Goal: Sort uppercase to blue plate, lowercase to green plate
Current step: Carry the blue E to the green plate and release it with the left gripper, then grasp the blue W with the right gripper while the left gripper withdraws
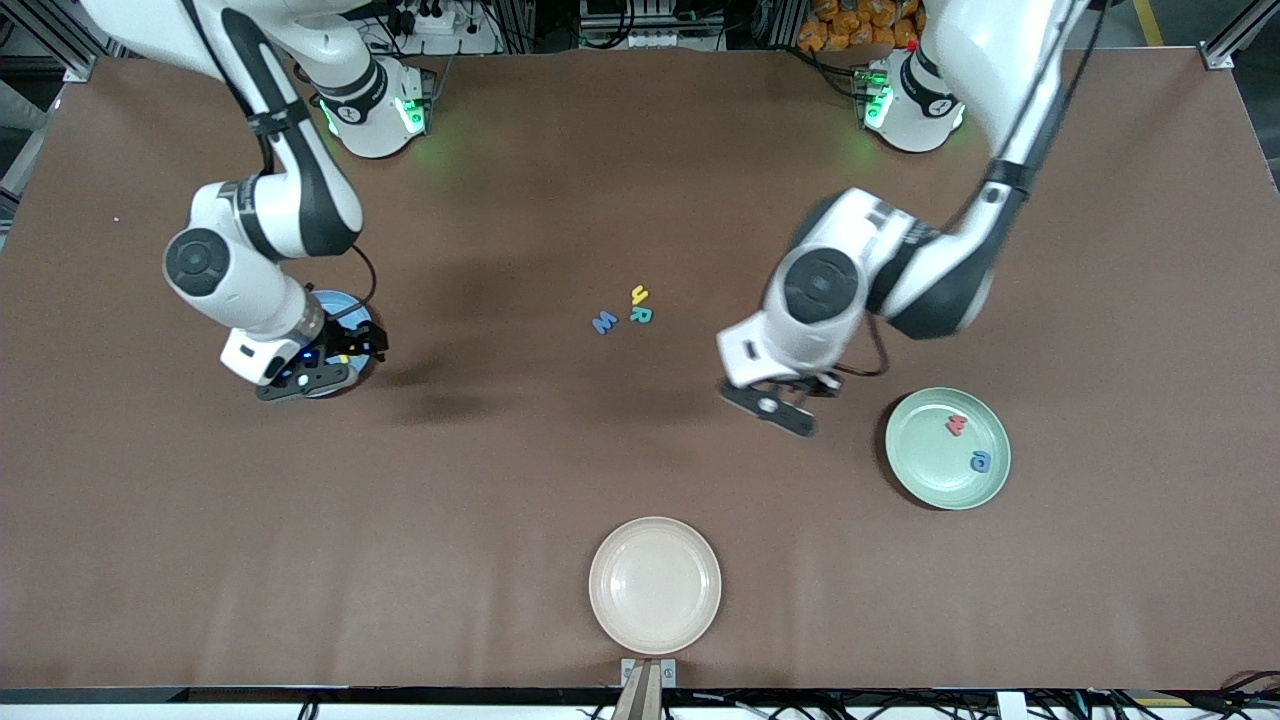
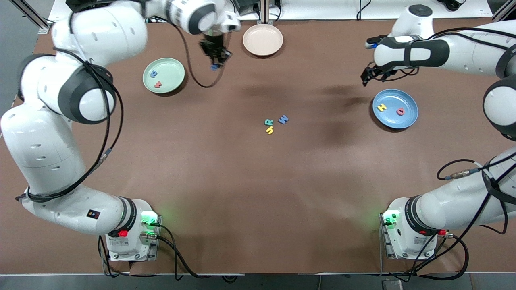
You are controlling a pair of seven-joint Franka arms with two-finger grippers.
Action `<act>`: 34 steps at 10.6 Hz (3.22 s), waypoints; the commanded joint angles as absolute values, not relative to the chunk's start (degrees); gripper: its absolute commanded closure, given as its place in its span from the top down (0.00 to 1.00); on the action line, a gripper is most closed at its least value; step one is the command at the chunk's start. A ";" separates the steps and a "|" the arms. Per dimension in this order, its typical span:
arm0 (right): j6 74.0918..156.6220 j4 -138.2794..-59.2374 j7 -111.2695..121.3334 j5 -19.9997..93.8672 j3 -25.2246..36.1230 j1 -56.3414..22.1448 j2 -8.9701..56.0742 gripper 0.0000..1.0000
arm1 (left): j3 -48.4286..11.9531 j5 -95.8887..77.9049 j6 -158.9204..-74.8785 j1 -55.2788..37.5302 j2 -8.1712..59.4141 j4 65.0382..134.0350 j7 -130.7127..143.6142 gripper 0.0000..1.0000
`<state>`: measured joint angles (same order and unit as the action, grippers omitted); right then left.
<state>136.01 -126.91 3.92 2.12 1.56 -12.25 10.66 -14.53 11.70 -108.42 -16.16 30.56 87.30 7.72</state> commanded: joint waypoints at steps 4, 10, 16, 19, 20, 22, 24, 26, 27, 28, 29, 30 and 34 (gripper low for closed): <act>133.68 -123.32 -20.71 2.20 1.49 -30.73 10.81 0.91 | -2.31 11.16 -107.22 -14.68 27.33 95.71 7.65 0.00; 145.08 -121.73 -31.90 1.32 1.06 -41.30 21.16 0.89 | 1.23 10.64 -123.99 -9.93 33.56 97.65 7.29 0.00; 145.90 -113.56 -37.09 -2.43 1.05 -46.85 29.44 0.84 | 2.90 10.20 -128.41 -10.02 31.13 96.06 7.38 0.76; 147.65 -113.64 -37.00 -5.79 1.05 -47.89 30.85 0.84 | 2.90 10.37 -124.30 -10.98 25.51 96.15 7.12 1.00; 147.83 -113.73 -37.00 -7.45 1.05 -47.99 31.37 0.84 | 2.90 10.28 -122.10 -11.86 23.66 95.98 6.42 1.00; 147.92 -114.08 -37.00 -8.70 0.97 -48.08 31.55 0.80 | 2.55 10.20 -116.39 -13.61 20.41 94.32 6.24 1.00; 150.63 -114.78 -37.00 -9.31 0.97 -48.34 32.08 0.79 | 0.45 10.20 -115.14 -16.25 18.29 93.87 6.50 1.00; 152.31 -115.23 -36.91 -9.40 0.97 -48.34 32.25 0.75 | -3.84 9.93 -114.61 -16.70 18.02 93.87 7.02 1.00; 152.31 -115.22 -36.91 -9.84 0.97 -48.34 32.60 0.75 | -5.35 8.45 -114.70 -16.79 18.02 93.69 7.03 1.00; 152.40 -115.14 -36.91 -10.71 0.97 -48.43 32.87 0.74 | -5.71 6.18 -114.70 -16.79 18.10 93.69 6.94 1.00; 152.58 -115.14 -37.00 -11.24 0.88 -48.51 32.96 0.72 | -7.02 5.72 -114.70 -16.79 17.93 93.69 7.20 1.00; 152.67 -115.14 -36.91 -11.25 0.97 -48.43 32.96 0.69 | -7.90 5.63 -114.61 -16.79 17.23 93.78 7.29 1.00; 152.58 -114.96 -36.91 -11.25 0.88 -48.43 32.96 0.54 | -8.17 5.54 -113.73 -19.77 17.23 93.78 10.88 0.98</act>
